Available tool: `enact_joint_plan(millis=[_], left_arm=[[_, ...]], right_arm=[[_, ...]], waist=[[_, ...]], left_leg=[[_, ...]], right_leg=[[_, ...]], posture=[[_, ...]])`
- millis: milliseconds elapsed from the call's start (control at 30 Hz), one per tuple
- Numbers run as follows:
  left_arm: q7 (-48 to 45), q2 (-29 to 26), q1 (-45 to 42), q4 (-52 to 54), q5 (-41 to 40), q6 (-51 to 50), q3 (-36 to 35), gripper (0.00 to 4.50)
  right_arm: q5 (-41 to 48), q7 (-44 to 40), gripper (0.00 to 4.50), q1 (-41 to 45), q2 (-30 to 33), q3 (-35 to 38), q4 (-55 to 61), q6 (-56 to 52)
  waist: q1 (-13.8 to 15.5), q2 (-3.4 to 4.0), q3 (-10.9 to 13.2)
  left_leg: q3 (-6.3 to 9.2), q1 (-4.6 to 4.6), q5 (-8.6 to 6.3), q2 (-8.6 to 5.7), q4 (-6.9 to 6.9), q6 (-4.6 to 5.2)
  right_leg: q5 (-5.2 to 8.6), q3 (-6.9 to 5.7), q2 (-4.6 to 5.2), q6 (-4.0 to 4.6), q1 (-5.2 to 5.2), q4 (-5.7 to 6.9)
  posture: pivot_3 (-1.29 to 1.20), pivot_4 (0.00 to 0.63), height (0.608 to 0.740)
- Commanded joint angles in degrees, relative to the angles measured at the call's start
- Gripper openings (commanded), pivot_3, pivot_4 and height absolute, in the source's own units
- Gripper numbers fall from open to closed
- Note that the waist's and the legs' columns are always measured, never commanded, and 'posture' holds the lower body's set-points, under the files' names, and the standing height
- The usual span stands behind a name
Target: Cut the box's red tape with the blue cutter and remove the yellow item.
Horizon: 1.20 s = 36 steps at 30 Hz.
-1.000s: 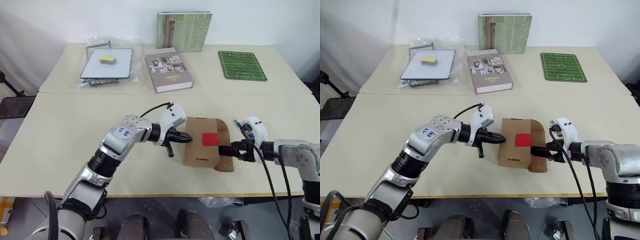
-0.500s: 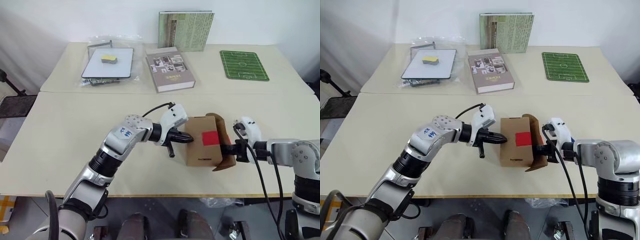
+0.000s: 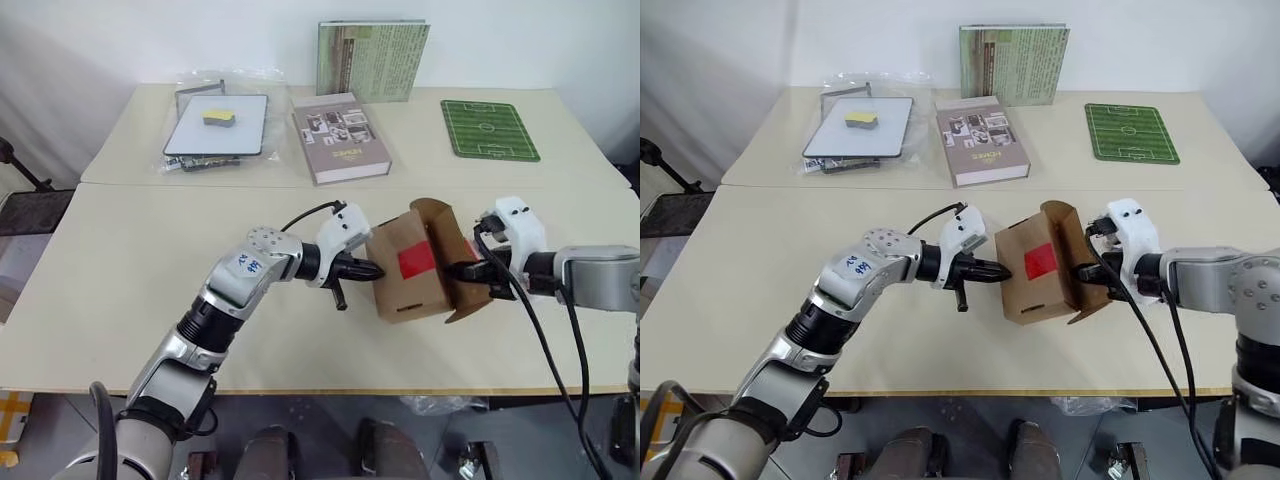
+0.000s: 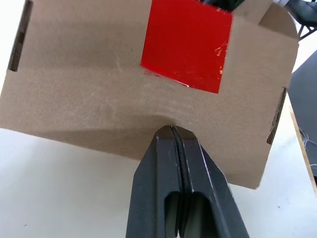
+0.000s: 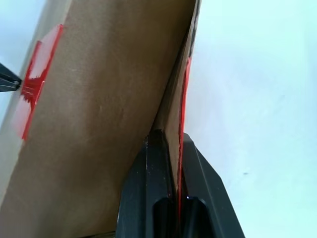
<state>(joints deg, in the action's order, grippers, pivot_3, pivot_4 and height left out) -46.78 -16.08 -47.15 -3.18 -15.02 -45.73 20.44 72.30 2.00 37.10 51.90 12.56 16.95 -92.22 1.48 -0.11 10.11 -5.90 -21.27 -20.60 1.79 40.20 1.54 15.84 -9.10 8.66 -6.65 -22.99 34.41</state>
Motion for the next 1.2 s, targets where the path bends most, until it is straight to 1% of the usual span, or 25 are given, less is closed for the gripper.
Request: enact_joint_plan(millis=[33,133,200,267,333,400,533,667,767,833,967,1067,1100,1200], left_arm=[[1.2,1.3,-0.3,-1.1,1.0,1.3,-0.2,0.0],[1.1,1.2,-0.4,-2.1,1.3,2.1,-0.8,0.0],[1.0,1.1,-0.5,-2.9,1.6,2.7,-0.9,0.0],[1.0,1.3,-0.7,-3.5,1.9,3.3,-1.1,0.0],[1.0,1.4,-1.0,-3.6,1.3,3.5,-2.4,0.0],[0.9,1.7,-1.3,-3.2,-0.6,2.6,-4.9,0.0],[-3.7,-0.4,-2.5,0.6,-10.0,-5.8,-12.8,0.0],[-8.1,-4.5,-3.7,4.7,-17.0,-13.0,-15.9,0.0],[-7.9,-3.9,-5.1,5.5,-19.6,-14.5,-16.9,0.0],[-6.3,-1.9,-6.2,4.9,-18.7,-13.1,-15.8,0.0],[-1.0,3.3,-8.2,-1.3,-11.7,-6.0,-11.1,0.0],[2.5,6.3,-10.5,-9.3,-4.6,2.3,-6.8,0.0],[3.1,7.0,-11.0,-11.2,-3.3,4.1,-6.3,0.0],[1.9,6.6,-11.9,-15.1,1.7,9.3,-2.1,0.0]], right_arm=[[11.1,6.8,0.01,4.8,3.8,-2.0,2.0,-0.3],[20.1,13.9,0.01,10.8,7.4,-5.9,-0.1,1.4],[28.6,19.3,0.01,13.1,11.9,-10.3,-1.0,5.9],[35.5,23.7,0.01,14.8,16.5,-14.8,-1.1,10.0],[39.8,26.7,0.01,16.2,19.7,-18.2,-0.8,13.2],[40.7,27.2,0.01,17.4,21.2,-20.4,-0.5,15.3],[40.7,28.5,0.01,17.8,21.9,-23.7,-0.3,18.4],[40.7,31.1,0.01,16.7,21.2,-26.0,-1.2,20.4],[40.7,32.3,0.01,16.7,20.2,-27.2,-1.6,21.1],[40.7,32.6,0.01,16.9,19.5,-27.7,-1.6,21.5],[40.7,32.9,0.01,17.1,18.8,-28.0,-1.3,21.9],[40.7,32.9,0.01,17.2,19.0,-27.8,-1.2,21.9],[40.7,32.9,0.01,17.2,19.0,-27.8,-1.2,22.0],[40.7,32.3,0.01,16.7,20.1,-27.1,-0.3,22.2]], waist=[[0.0,0.0,0.0],[-0.1,0.01,0.0],[0.0,-0.01,0.0],[0.1,-0.02,0.0],[0.0,-0.02,0.0],[0.0,-0.03,0.0],[0.0,-0.04,0.0],[0.0,-0.03,0.0],[0.2,-0.04,0.0],[0.3,-0.04,0.0],[0.4,-0.06,0.1],[0.3,-0.06,0.1],[0.2,-0.06,0.1],[0.1,-0.06,0.1]], left_leg=[[-0.01,-0.01,0.0,0.0,-0.01,0.01],[-0.08,-0.1,0.01,0.0,-0.02,0.02],[-0.16,-0.33,0.02,0.01,-0.03,0.04],[-0.12,-0.42,0.02,-0.05,-0.08,0.05],[-0.16,-0.53,0.0,-0.07,-0.12,0.08],[-0.15,-0.86,0.0,-0.1,-0.06,0.08],[-0.23,-1.03,0.0,-0.1,-0.05,0.08],[-0.22,-1.04,0.0,-0.08,-0.06,0.07],[-0.21,-1.05,0.01,-0.08,-0.05,0.07],[-0.22,-1.07,0.01,-0.08,-0.01,0.07],[-0.31,-1.08,0.01,-0.13,0.0,0.08],[-0.47,-1.06,0.01,-0.15,-0.02,0.08],[-0.47,-1.06,0.01,-0.13,-0.03,0.08],[-0.51,-1.06,0.01,-0.12,-0.04,0.09]], right_leg=[[0.0,0.01,0.0,0.0,-0.02,0.0],[-0.01,0.06,0.0,-0.02,-0.19,0.02],[-0.01,0.13,-0.01,-0.01,-0.52,0.09],[-0.01,0.01,-0.04,-0.01,-0.57,0.03],[-0.01,0.02,-0.04,-0.01,-0.68,-0.06],[-0.03,-0.07,-0.06,-0.06,-0.88,-0.15],[-0.05,-0.17,-0.11,-0.09,-0.95,-0.23],[-0.05,-0.17,-0.12,-0.09,-0.96,-0.24],[-0.05,-0.18,-0.11,-0.09,-0.95,-0.25],[-0.08,-0.19,-0.1,-0.13,-0.93,-0.27],[-0.12,-0.2,-0.1,-0.21,-0.88,-0.34],[-0.12,-0.2,-0.15,-0.2,-0.89,-0.35],[-0.13,-0.2,-0.17,-0.19,-0.89,-0.35],[-0.13,-0.18,-0.16,-0.18,-0.91,-0.35]], posture=[[0.0,0.15,0.74],[0.0,0.15,0.74],[0.0,0.15,0.74],[0.0,0.15,0.74],[0.0,0.15,0.74],[0.0,0.15,0.74],[0.0,0.15,0.74],[0.0,0.15,0.74],[0.0,0.15,0.74],[0.0,0.15,0.74],[0.0,0.15,0.74],[0.0,0.15,0.74],[0.0,0.15,0.74],[0.0,0.15,0.74]])
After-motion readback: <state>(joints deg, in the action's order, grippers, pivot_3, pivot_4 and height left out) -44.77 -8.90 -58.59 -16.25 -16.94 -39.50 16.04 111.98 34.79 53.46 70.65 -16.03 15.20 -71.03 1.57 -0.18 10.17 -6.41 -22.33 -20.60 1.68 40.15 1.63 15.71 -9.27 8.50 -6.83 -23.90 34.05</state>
